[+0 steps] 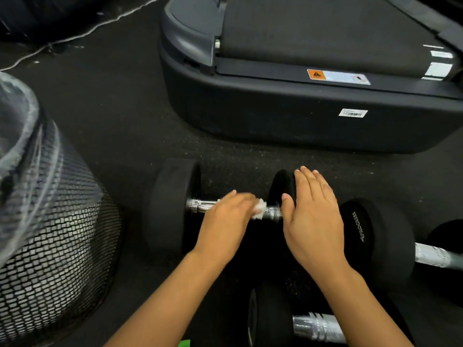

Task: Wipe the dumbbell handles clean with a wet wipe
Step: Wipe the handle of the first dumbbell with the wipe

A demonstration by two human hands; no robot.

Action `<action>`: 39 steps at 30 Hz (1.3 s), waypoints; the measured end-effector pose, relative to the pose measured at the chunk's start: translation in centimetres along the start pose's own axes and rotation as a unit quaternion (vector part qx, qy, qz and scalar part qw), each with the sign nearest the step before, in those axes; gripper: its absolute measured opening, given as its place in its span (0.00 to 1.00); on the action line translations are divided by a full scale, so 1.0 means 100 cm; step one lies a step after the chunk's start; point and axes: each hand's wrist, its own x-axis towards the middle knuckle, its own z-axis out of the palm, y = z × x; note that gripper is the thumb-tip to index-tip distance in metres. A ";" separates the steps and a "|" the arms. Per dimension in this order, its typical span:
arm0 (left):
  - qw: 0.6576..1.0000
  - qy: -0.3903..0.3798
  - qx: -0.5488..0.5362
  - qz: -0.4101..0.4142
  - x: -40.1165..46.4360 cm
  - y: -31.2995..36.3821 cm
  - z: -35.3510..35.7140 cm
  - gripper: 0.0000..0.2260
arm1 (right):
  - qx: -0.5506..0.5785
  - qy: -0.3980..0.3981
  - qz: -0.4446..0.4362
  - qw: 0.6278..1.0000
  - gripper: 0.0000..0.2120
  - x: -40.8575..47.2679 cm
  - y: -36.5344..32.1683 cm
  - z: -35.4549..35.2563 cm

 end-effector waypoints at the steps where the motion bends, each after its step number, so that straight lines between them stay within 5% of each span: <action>1: 0.999 0.046 -0.004 0.028 -0.013 0.000 0.004 0.14 | -0.001 0.001 0.000 1.000 0.26 -0.001 0.000 0.000; 3: 0.997 0.061 0.009 0.045 -0.015 -0.002 0.008 0.13 | -0.004 0.005 0.002 1.000 0.26 -0.001 0.000 0.000; 7: 0.989 -0.116 0.051 -0.079 0.036 0.017 0.002 0.11 | -0.013 0.001 0.002 1.000 0.26 -0.002 -0.001 0.000; 10: 0.981 -0.139 0.010 -0.133 0.048 0.021 0.004 0.09 | -0.012 0.002 0.001 1.000 0.26 -0.002 -0.001 -0.001; 14: 0.993 -0.103 -0.006 -0.060 0.020 0.017 -0.002 0.08 | -0.015 0.008 -0.002 1.000 0.26 -0.003 0.000 -0.001; 20: 0.969 -0.231 0.009 -0.084 0.050 0.015 -0.009 0.10 | -0.006 0.009 -0.003 1.000 0.26 -0.004 0.001 0.000; 25: 0.997 -0.052 0.017 0.059 0.008 0.005 0.012 0.12 | -0.003 0.020 -0.001 1.000 0.26 -0.004 0.000 0.001; 29: 0.974 0.128 0.018 0.188 -0.017 -0.017 0.032 0.10 | 0.004 0.018 -0.007 1.000 0.25 -0.005 0.001 0.001; 35: 0.964 0.110 0.058 0.235 -0.015 -0.017 0.039 0.12 | 0.005 0.018 -0.010 1.000 0.25 -0.004 0.002 0.001; 39: 0.977 0.090 0.047 0.189 -0.007 -0.008 0.034 0.11 | 0.007 0.018 -0.005 1.000 0.25 -0.004 0.002 0.001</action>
